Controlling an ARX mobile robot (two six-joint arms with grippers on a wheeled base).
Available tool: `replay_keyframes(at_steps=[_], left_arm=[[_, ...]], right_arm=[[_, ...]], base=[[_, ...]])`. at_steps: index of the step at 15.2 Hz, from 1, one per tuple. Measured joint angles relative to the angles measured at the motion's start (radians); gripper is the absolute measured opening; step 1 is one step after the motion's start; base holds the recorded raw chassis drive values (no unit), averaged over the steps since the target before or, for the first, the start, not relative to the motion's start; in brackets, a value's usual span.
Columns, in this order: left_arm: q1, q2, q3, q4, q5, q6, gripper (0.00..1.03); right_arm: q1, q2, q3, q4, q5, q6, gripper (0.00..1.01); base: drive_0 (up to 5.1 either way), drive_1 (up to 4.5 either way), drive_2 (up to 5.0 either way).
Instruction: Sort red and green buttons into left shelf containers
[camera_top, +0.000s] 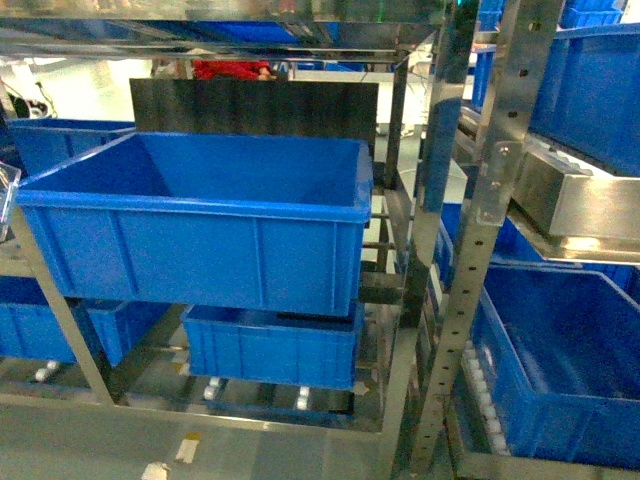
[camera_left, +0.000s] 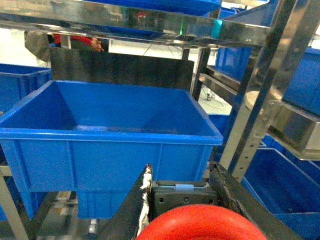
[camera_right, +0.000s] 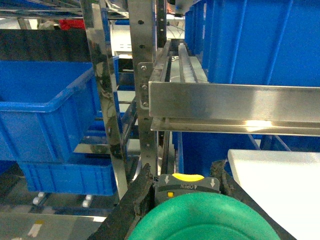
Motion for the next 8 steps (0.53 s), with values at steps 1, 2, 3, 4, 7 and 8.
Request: replay_keyframes(at_steps=[1, 2, 3, 4, 7, 8], left_arm=[[0.000, 0.001, 0.000, -0.001, 0.000, 0.000, 0.28], [0.000, 0.001, 0.000, 0.000, 0.000, 0.000, 0.28], [0.000, 0.001, 0.000, 0.000, 0.000, 0.000, 0.28], [0.000, 0.003, 0.000, -0.002, 0.000, 0.000, 0.28], [0.000, 0.003, 0.000, 0.000, 0.000, 0.000, 0.28], [0.000, 0.003, 0.000, -0.002, 0.000, 0.000, 0.28]], right_arm=[[0.000, 0.000, 0.000, -0.004, 0.000, 0.000, 0.29], [0.000, 0.000, 0.000, -0.005, 0.000, 0.000, 0.29], [0.000, 0.000, 0.000, 0.000, 0.000, 0.000, 0.29], [0.000, 0.005, 0.000, -0.006, 0.000, 0.000, 0.29], [0.000, 0.000, 0.000, -0.001, 0.000, 0.000, 0.29], [0.000, 0.000, 0.000, -0.002, 0.000, 0.000, 0.29]], base=[[-4.0, 4.62, -0.5], [-4.0, 4.62, -0.5], [-4.0, 4.62, -0.5], [-4.7, 3.92, 0.5], [-4.7, 3.92, 0.5], [-4.7, 3.92, 0.5]])
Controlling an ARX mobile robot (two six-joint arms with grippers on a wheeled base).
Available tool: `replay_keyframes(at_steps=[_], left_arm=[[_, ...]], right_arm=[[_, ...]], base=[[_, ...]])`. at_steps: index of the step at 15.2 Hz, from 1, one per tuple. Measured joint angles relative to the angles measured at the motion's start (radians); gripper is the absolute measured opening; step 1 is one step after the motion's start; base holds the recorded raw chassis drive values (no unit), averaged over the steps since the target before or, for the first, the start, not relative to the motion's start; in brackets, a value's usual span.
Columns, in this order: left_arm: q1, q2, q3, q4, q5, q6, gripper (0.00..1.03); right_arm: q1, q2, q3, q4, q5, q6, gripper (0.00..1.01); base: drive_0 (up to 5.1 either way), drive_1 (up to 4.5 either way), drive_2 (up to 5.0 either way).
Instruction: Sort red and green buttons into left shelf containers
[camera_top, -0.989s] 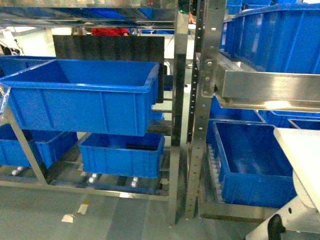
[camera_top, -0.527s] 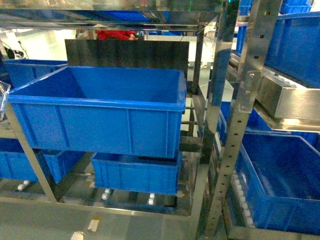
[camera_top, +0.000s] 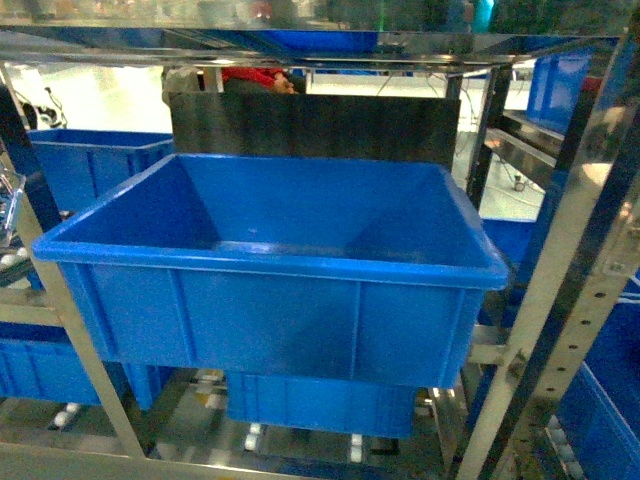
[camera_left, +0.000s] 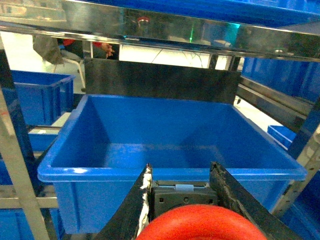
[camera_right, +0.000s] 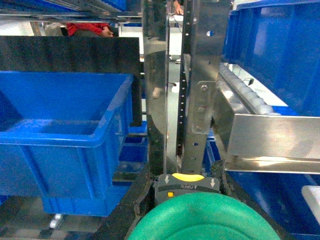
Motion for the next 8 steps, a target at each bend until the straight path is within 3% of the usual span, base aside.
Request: replay_keyframes(at_steps=[6, 8], left_arm=[[0.000, 0.000, 0.000, -0.001, 0.000, 0.000, 0.28], [0.000, -0.001, 0.000, 0.000, 0.000, 0.000, 0.28]], right_arm=[[0.000, 0.000, 0.000, 0.001, 0.000, 0.000, 0.29], [0.000, 0.000, 0.000, -0.003, 0.000, 0.000, 0.29]], base=[[-4.5, 4.05, 0.5], [-1.6, 4.01, -2.4]])
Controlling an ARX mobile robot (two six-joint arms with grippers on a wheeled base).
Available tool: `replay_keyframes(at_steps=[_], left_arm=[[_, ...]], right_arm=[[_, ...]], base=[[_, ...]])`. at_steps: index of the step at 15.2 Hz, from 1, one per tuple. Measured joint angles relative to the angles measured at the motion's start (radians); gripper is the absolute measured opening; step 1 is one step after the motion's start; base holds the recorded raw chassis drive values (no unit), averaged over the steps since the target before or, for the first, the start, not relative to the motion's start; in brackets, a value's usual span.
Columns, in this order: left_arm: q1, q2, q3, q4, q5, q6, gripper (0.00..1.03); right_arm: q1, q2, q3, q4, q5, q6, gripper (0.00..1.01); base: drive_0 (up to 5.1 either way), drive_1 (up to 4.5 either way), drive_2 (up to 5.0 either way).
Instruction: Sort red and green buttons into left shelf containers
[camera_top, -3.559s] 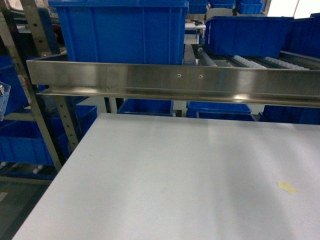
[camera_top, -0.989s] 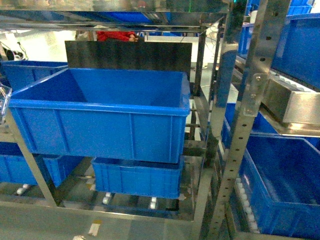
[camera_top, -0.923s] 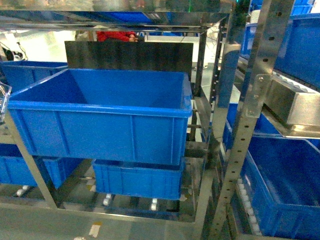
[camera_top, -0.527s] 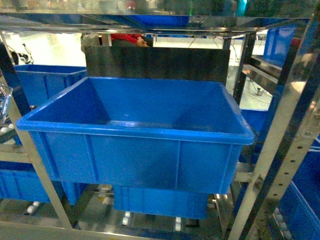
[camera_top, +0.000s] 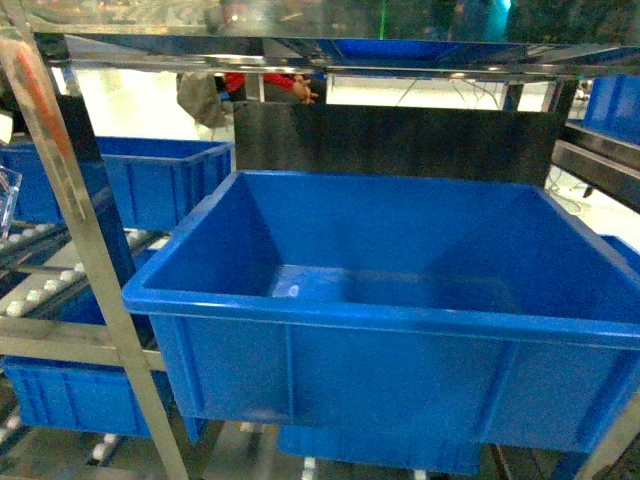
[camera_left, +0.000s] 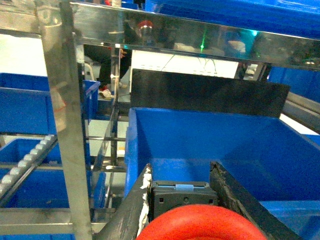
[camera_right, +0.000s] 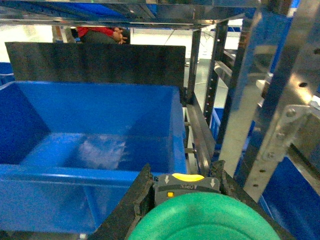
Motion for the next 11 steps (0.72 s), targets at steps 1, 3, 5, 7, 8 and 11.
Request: replay_keyframes(at_steps=[1, 3, 5, 7, 8, 11], left_arm=[[0.002, -0.001, 0.000, 0.005, -0.003, 0.000, 0.28], [0.003, 0.004, 0.000, 0.000, -0.003, 0.000, 0.28], [0.003, 0.002, 0.000, -0.002, -0.003, 0.000, 0.28], [0.003, -0.002, 0.000, 0.004, -0.002, 0.000, 0.28], [0.000, -0.004, 0.000, 0.005, 0.001, 0.000, 0.28], [-0.001, -0.002, 0.000, 0.003, 0.000, 0.000, 0.28]], right_arm=[[0.000, 0.000, 0.000, 0.007, -0.002, 0.000, 0.29], [0.000, 0.006, -0.001, -0.002, -0.001, 0.000, 0.29], [0.000, 0.005, 0.000, 0.001, -0.001, 0.000, 0.29], [0.000, 0.004, 0.000, 0.003, -0.001, 0.000, 0.29], [0.000, -0.002, 0.000, 0.003, 0.000, 0.000, 0.29], [0.000, 0.000, 0.000, 0.003, -0.001, 0.000, 0.29]], base=[[-0.1, 3.05, -3.2], [-0.4, -0.40, -0.4], [0.0, 0.00, 0.0], [0.0, 4.10, -4.2], [0.0, 4.14, -4.1], [0.0, 1.79, -1.7]])
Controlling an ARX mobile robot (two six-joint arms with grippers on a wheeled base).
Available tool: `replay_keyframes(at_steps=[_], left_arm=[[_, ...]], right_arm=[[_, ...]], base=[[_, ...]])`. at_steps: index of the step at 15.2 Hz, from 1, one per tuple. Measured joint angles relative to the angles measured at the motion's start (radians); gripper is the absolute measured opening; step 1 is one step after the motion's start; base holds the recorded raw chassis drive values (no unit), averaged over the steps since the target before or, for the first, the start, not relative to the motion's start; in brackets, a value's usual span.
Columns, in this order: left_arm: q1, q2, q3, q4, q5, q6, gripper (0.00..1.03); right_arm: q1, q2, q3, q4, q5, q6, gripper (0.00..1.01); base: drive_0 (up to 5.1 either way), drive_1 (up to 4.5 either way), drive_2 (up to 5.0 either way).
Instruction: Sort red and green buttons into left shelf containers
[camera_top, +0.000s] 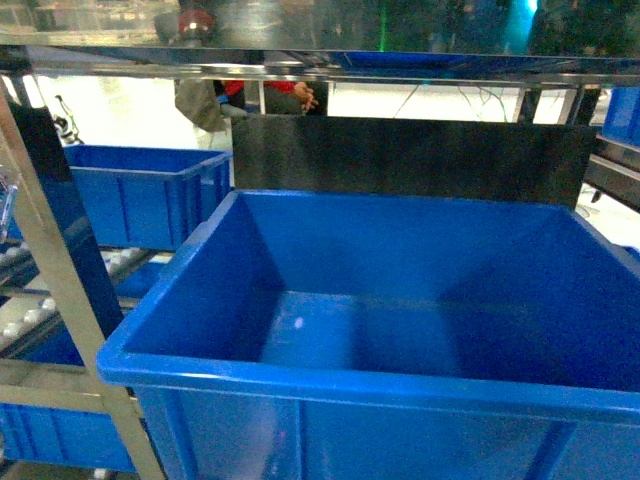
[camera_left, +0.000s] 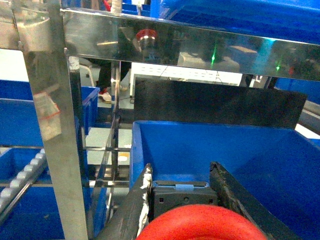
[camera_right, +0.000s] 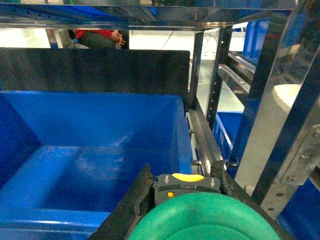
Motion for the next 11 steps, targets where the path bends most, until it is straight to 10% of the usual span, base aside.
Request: replay_keyframes(at_steps=[11], left_arm=[[0.000, 0.004, 0.000, -0.001, 0.000, 0.000, 0.28]], right_arm=[[0.000, 0.000, 0.000, -0.003, 0.000, 0.000, 0.29]], base=[[0.0, 0.00, 0.0]])
